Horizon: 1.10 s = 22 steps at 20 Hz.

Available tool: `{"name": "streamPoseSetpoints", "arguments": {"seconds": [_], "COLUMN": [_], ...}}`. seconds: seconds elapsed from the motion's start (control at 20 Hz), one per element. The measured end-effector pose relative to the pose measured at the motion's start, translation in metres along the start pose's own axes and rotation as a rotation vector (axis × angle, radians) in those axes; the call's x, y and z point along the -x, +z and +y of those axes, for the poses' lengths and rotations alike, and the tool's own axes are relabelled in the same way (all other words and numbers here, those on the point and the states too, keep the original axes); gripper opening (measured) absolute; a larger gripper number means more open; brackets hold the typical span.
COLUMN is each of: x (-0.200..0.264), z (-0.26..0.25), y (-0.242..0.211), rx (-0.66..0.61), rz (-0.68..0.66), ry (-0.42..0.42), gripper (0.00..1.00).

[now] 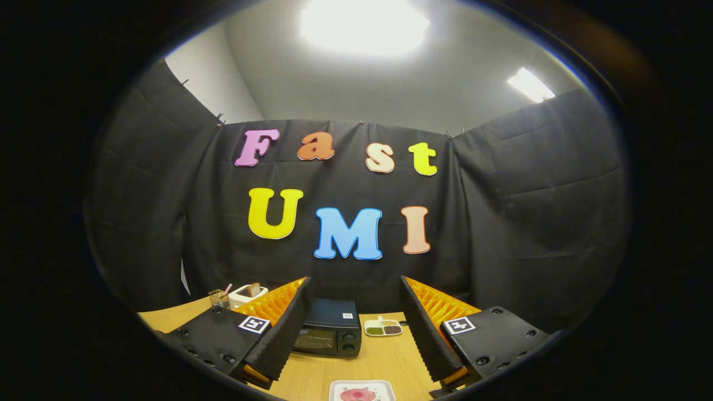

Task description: Open the toaster oven, put the food inside, and close the toaster oven door.

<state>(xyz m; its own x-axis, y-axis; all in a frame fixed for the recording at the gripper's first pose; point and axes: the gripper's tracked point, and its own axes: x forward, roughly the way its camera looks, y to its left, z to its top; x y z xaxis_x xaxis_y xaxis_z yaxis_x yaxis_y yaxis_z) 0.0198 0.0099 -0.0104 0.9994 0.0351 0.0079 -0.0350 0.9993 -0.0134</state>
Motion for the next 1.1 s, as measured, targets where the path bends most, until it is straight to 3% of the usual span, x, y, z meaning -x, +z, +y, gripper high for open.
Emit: {"name": "streamPoseSetpoints", "arguments": {"seconds": [0.45, 1.1], "x": [-0.047, -0.117], "z": [0.048, 0.118], "y": [-0.014, -0.075], "rx": [-0.04, -0.082], "rz": [-0.009, 0.063], "ry": [0.102, 0.199], "gripper": [0.97, 0.97]}}
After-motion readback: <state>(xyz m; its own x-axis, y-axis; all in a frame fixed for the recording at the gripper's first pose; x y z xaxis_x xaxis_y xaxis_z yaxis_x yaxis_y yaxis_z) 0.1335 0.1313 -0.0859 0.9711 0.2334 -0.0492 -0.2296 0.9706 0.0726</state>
